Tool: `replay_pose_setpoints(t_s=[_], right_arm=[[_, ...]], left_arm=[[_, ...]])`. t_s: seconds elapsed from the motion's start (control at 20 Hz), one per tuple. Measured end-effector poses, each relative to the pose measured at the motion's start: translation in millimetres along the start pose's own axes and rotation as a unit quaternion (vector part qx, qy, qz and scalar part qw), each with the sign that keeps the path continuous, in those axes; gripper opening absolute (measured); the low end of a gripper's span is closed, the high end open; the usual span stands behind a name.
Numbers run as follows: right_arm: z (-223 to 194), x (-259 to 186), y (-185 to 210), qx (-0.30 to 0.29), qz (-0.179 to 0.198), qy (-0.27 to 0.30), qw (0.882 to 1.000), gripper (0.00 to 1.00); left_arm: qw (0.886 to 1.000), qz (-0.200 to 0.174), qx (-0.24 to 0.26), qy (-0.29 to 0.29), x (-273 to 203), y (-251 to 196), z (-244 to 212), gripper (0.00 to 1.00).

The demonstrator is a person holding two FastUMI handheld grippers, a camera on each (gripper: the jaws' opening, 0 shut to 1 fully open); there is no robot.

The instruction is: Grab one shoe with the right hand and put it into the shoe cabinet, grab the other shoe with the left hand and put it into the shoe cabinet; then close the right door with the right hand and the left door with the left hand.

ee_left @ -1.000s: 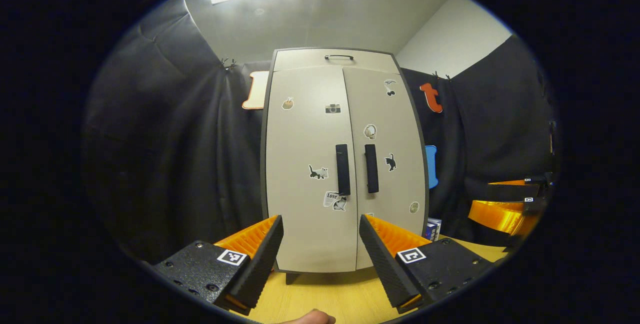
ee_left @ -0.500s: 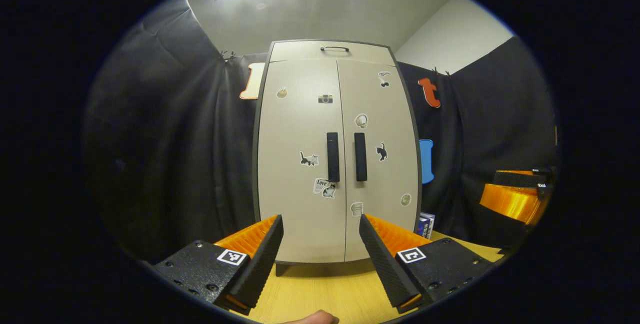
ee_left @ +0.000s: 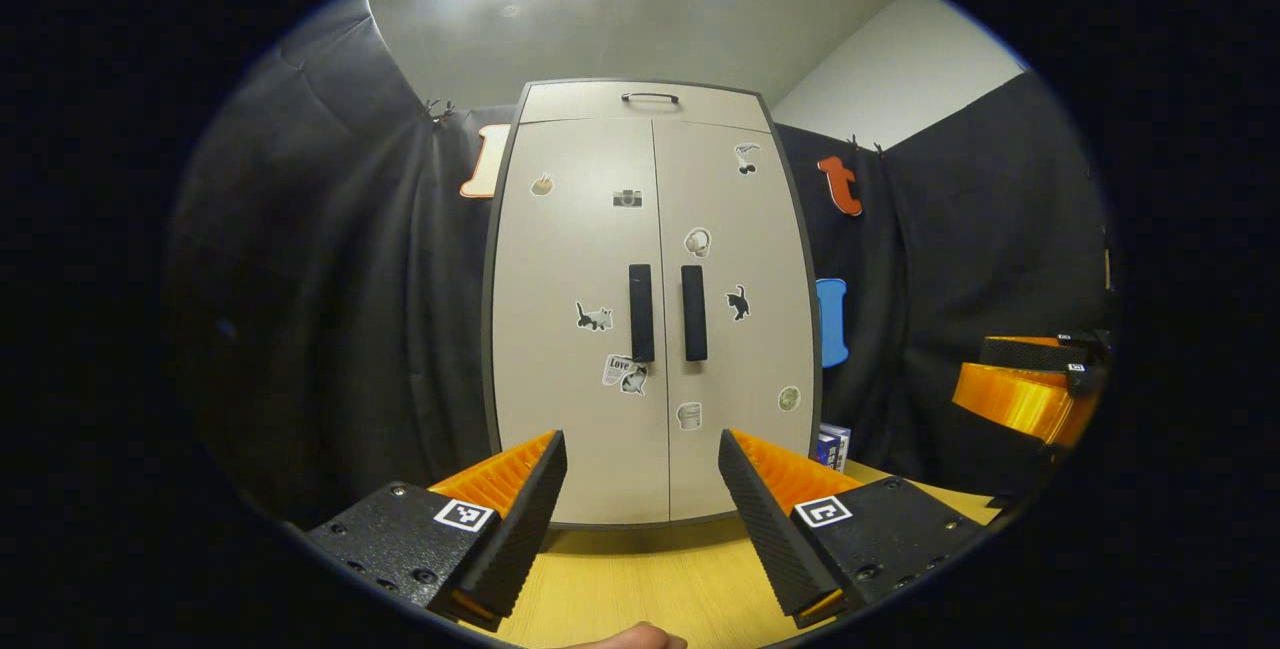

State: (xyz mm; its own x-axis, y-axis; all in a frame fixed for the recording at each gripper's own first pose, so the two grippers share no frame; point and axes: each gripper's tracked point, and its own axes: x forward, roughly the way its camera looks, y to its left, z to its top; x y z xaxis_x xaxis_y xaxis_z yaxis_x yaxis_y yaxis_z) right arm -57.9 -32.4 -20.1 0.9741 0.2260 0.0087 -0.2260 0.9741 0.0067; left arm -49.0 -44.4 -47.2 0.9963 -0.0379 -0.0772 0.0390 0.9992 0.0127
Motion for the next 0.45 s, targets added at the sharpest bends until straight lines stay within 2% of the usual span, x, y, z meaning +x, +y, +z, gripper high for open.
replay_pose_setpoints(t_s=[0.45], right_arm=[[-4.0,4.2,6.2,-0.005,0.001,0.004,1.0,0.99]], left_arm=[[1.0,0.01,0.003,0.002,-1.6,7.5,-4.6,0.94]])
